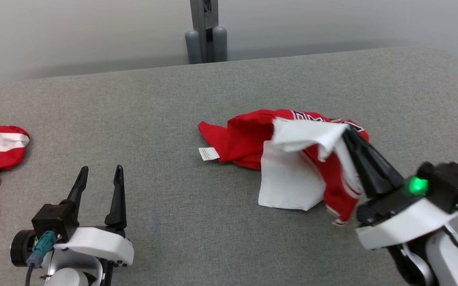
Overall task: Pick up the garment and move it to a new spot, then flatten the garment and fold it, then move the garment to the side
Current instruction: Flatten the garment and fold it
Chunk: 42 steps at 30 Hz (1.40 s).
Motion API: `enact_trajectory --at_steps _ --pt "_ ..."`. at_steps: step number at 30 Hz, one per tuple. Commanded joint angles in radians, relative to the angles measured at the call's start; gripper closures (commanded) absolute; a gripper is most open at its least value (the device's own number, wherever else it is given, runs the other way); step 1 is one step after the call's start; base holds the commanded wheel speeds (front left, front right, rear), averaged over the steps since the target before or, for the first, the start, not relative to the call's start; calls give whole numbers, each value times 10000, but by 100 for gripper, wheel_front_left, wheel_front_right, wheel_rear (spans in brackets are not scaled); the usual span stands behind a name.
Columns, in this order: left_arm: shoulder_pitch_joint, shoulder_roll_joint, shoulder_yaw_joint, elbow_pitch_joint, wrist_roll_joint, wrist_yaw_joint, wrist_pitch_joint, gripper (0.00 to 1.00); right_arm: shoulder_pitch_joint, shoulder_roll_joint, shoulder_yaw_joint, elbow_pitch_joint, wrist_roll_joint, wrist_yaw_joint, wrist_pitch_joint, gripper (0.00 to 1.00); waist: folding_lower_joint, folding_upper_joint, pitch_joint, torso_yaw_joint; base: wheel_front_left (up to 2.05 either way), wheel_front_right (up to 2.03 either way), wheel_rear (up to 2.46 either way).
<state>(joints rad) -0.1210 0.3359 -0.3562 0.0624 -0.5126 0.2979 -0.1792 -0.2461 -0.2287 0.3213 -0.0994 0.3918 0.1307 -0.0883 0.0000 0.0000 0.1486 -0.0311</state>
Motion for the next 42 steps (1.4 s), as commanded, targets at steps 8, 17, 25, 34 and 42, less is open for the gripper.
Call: enact_trajectory --at_steps 8,17,25,34,42 --pt "69 90 -91 -183 -29 116 138 0 1398 283 -2127 1366 90 -1 -64 100 0 0 27 -38 0 0 0" --pt "-1 24 -203 -264 -71 147 169 0 1374 171 -1974 4066 620 1 -900 100 0 0 23 53 0 0 0" --pt "291 82 -206 -503 -106 248 128 0 1582 184 -2152 4738 844 1 -1425 0 0 0 -254 -57 0 0 0" --pt "553 250 -35 -942 -35 528 130 0 2433 217 -3077 2957 176 1 -1516 0 0 0 -670 -281 0 0 0" --pt "764 392 -32 -1302 62 755 164 0 2634 783 -2843 661 -644 -1 -707 0 0 0 -988 -392 0 0 0"
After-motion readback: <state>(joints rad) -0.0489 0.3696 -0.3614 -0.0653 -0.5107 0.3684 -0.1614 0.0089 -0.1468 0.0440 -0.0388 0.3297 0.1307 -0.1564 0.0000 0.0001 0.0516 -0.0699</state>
